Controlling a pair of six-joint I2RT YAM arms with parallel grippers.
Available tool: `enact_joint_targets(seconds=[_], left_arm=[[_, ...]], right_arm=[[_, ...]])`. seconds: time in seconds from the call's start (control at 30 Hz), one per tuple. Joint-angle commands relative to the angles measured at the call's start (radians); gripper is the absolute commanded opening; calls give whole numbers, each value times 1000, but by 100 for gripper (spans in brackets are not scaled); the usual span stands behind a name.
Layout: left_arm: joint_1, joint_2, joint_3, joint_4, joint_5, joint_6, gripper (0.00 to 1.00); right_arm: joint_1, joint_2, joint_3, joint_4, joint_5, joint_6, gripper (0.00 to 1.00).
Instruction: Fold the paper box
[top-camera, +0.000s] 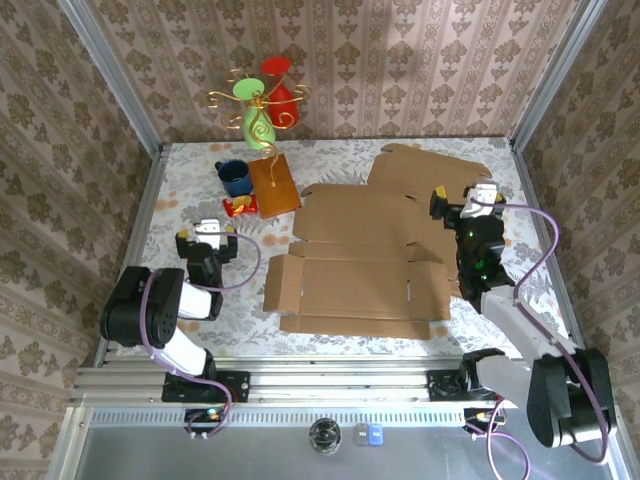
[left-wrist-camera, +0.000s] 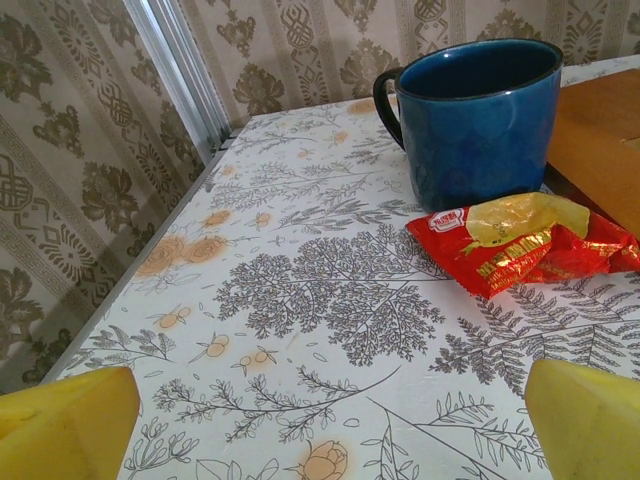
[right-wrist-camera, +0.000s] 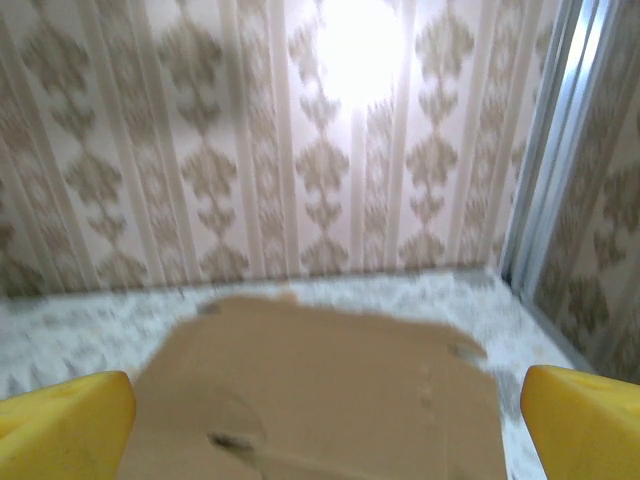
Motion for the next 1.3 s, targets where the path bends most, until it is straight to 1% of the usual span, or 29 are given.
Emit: enact_joint_targets(seconds=[0.0,0.07,0.1,0.13,0.17,0.2,0.23,0.27,0.3,0.33,0.37,0.4,0.43,0.47,0.5,0.53,0.57,0.6,0.63,0.67,0.7,0.73,0.8,0.87,0.93,1.03,1.13,1.17,1.27], left_arm=[[-38,-106,-5,-33,-79,41,100],[-87,-230,38,-195,-115,88,100],[-107,-279,68,-268,-144,90,100],[-123,-333,101,-319,-171,64,100],[-136,-386,146,-390,-212,6,100],[-149,-447,222,-568,-233,-80,100],[-147,-502,302,-761,-196,-210,100],[-129,-549,399,-1031,-130,-383,100],[-99,-565,438,-1149,-69,-509,100],[-26,-563,428,-1140,101,-642,100],[63,-546,407,-1107,276,-791,100],[117,-526,397,-1092,380,-915,100],[129,-502,407,-1110,434,-986,100],[103,-486,446,-1206,453,-1013,100],[59,-479,498,-1345,424,-1027,100],[-6,-481,546,-1500,357,-1053,99],[-69,-489,587,-1659,293,-1102,95],[-121,-501,609,-1821,255,-1173,87],[-159,-513,612,-1918,251,-1233,74],[-202,-539,593,-1973,270,-1294,61],[-251,-568,561,-2004,290,-1359,52],[-300,-602,530,-2020,295,-1432,47],[-453,-676,445,-2005,272,-1606,46],[-564,-720,372,-1950,239,-1751,42],[-643,-725,310,-1842,204,-1846,39],[-703,-672,270,-1713,171,-1920,41],[-722,-633,219,-1563,166,-1939,49],[-728,-627,190,-1499,162,-1954,50],[-761,-621,140,-1431,138,-2021,50]], right_arm=[[67,-86,174,-154,82,-57,100],[103,-113,292,-280,122,-16,100],[111,-121,353,-360,136,32,100],[112,-129,436,-498,155,158,100],[99,-131,523,-665,138,288,100],[81,-132,596,-822,104,411,100],[70,-137,639,-956,101,540,100],[47,-149,636,-1023,63,640,100],[-3,-162,605,-1013,-67,671,100],[-66,-179,562,-974,-229,715,100],[-96,-190,533,-972,-301,763,100],[-94,-194,531,-1011,-304,793,100],[-85,-189,542,-1068,-302,809,100],[-70,-179,564,-1140,-294,814,99],[-56,-168,583,-1200,-286,814,96],[-45,-154,604,-1260,-285,815,93],[-38,-140,619,-1310,-302,817,91],[-35,-129,628,-1348,-326,820,91],[-29,-121,634,-1377,-340,824,91],[-16,-118,637,-1408,-344,830,91],[2,-118,638,-1438,-335,840,90],[19,-116,636,-1461,-327,849,89],[60,-115,628,-1493,-323,861,81],[102,-115,604,-1497,-323,873,79],[139,-113,570,-1489,-330,892,78],[189,-113,522,-1457,-366,923,73],[225,-123,464,-1389,-424,950,65],[233,-127,442,-1363,-442,962,64],[247,-131,393,-1321,-465,1003,61]])
